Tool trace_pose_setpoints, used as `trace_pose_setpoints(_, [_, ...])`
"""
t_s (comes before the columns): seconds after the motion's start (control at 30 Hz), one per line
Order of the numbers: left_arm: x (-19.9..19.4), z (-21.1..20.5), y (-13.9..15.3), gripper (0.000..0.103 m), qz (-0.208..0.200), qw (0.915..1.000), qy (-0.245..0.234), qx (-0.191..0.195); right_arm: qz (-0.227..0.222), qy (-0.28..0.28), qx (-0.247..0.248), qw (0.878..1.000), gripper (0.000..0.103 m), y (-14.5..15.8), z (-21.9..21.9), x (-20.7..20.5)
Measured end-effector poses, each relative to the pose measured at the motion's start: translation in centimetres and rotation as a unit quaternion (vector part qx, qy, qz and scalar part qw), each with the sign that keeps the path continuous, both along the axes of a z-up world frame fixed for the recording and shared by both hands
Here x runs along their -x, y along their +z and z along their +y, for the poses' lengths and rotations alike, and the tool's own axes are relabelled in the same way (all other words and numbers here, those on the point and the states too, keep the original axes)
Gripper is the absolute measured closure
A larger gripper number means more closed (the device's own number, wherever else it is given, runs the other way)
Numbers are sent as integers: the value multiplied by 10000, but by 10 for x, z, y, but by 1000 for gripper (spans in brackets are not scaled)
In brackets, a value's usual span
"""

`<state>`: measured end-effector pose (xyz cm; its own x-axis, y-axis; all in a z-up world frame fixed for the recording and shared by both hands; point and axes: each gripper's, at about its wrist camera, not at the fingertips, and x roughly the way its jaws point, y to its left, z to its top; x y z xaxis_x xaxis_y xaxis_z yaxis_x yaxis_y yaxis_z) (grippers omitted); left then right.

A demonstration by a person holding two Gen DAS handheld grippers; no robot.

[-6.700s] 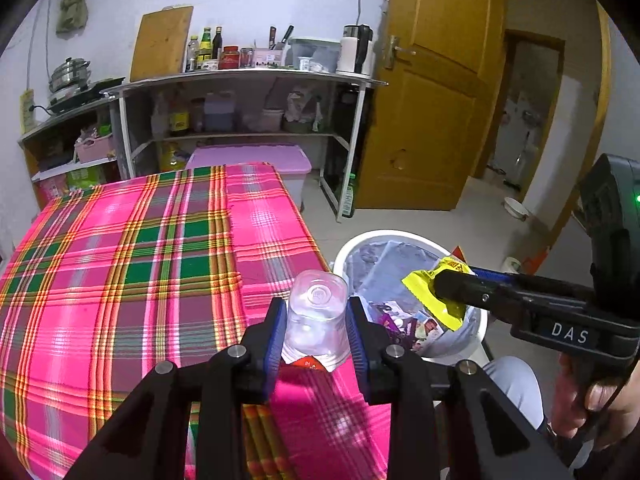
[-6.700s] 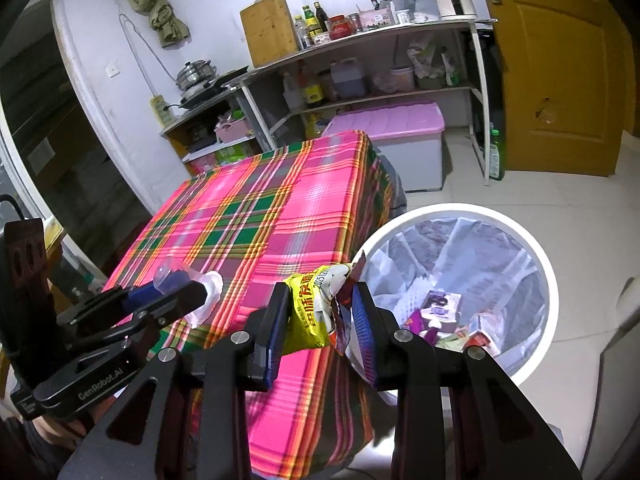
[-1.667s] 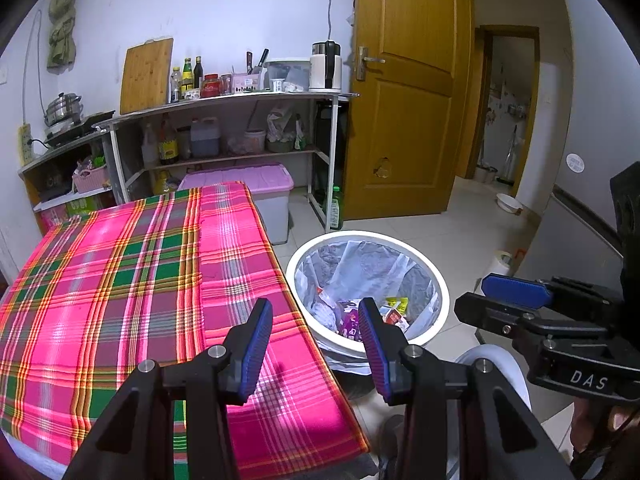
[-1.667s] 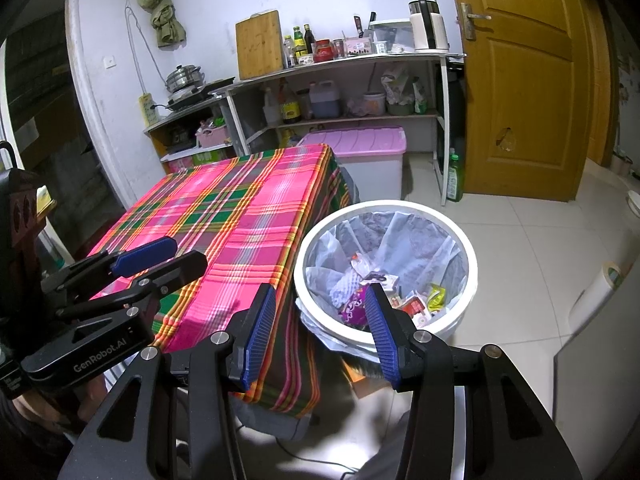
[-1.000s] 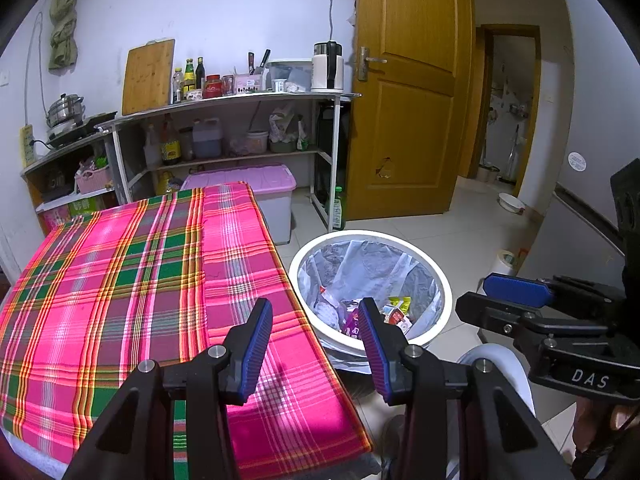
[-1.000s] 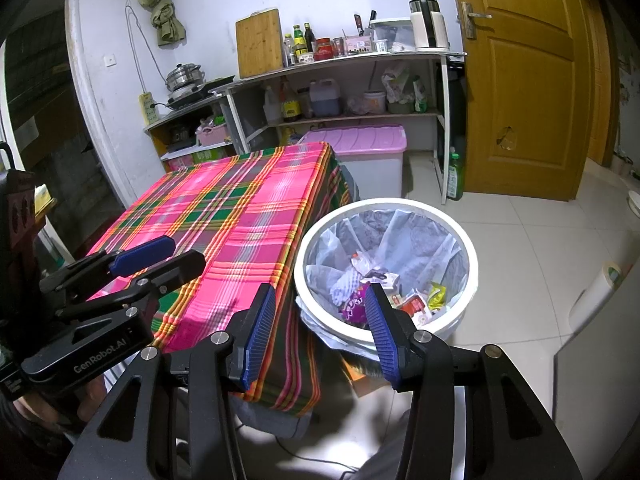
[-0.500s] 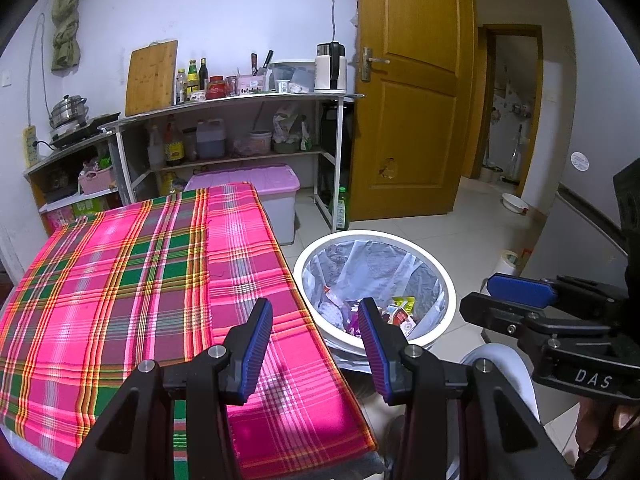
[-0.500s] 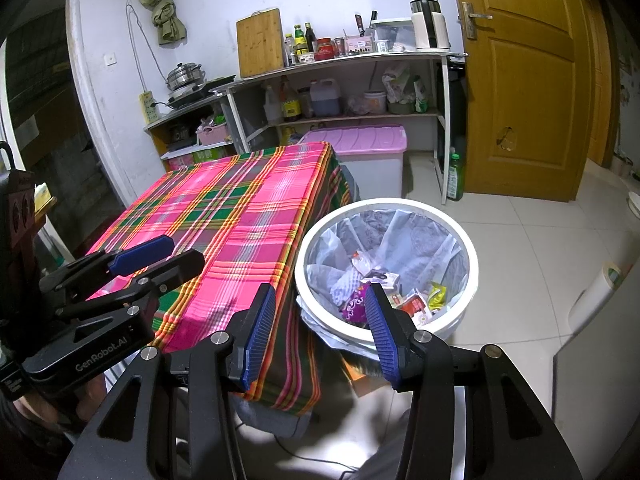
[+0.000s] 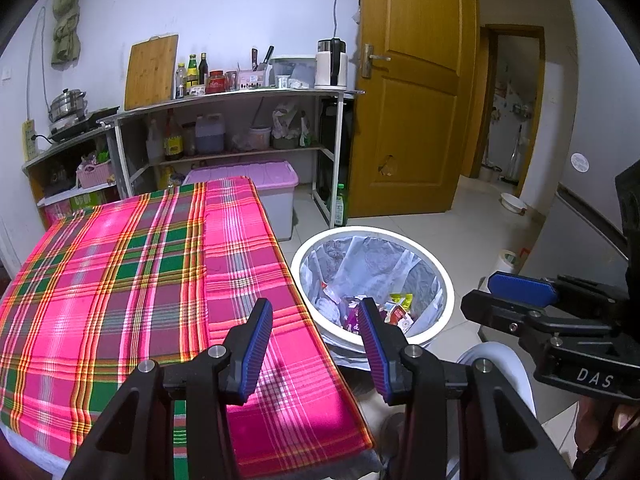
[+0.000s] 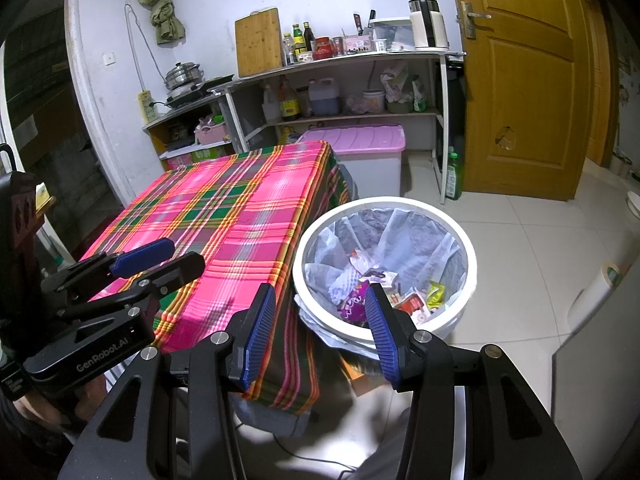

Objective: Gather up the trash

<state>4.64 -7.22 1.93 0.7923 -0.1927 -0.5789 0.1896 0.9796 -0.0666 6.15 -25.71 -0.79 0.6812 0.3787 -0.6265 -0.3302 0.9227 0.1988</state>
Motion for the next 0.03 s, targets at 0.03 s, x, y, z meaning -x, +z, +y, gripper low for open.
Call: trace_pose_setpoints(0.03, [-1,1,0,59,-1,10000,1,-2,2,-1,-2,10000,55,0,0,0])
